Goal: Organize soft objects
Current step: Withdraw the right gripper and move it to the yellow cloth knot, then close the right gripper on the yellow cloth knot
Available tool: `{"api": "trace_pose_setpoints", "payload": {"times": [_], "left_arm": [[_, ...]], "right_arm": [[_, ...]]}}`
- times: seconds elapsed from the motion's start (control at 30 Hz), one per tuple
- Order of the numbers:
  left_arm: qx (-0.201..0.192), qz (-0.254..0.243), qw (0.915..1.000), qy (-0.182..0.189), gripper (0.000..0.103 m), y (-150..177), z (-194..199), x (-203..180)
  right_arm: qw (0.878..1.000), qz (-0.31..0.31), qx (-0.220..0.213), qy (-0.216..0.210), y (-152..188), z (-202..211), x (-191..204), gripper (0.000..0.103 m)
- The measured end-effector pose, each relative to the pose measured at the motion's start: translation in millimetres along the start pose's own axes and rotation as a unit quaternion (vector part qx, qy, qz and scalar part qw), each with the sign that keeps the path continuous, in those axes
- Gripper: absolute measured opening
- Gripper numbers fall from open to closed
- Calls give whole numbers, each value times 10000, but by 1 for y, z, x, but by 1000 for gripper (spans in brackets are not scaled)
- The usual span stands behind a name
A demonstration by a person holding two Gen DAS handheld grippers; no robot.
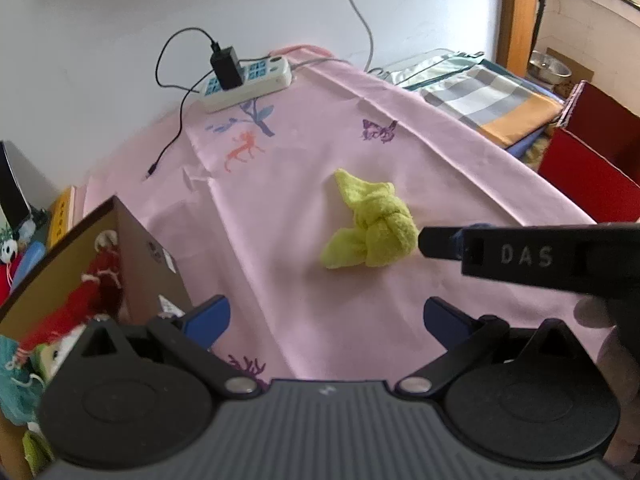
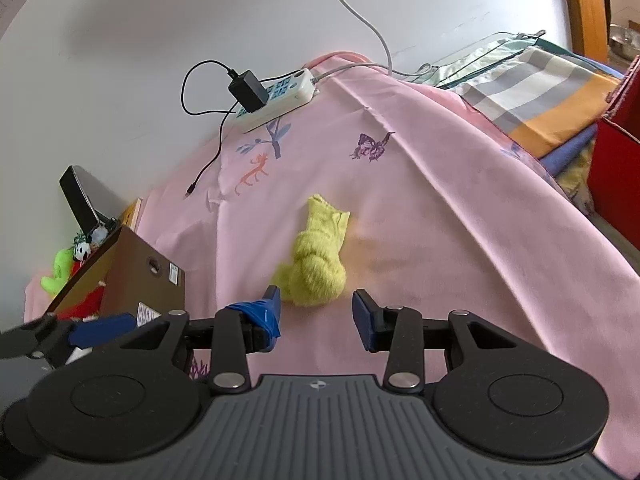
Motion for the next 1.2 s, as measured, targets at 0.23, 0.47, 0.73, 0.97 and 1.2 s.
{"api": "trace_pose_setpoints", "payload": {"times": [0.23,0.47,0.73,0.97,1.2], "left_arm": [[233,290,9993,33,103,-7,-25,-5],[216,473,9986,129,103,-15,-41,-12],[-62,650,9974,289,95,-26,-58,-17],[-130,775,9946,672,82,-35,-78,-20],[27,808,9909,1079,57,-36,-95,-29]], "right_arm": [[9995,-35,105,-282,-16,-14,-12,24],[9977,-69,296,-611,-31,-28,-18,24],[9951,-124,448,-876,-44,-44,-26,25],[9920,-199,756,-994,-47,-66,-33,25],[9888,-326,1015,-1042,-46,-83,-40,28]]}}
Point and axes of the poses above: each gripper's, at about its wrist camera, not at the fingertips, and z roughly against the way its jaws point, x to its left, y to its underside, the point moved 5 cm from there along -z, roughly the way its jaws point, and after that the axes turned 4 degrees about -y, right-handed, at the moved point
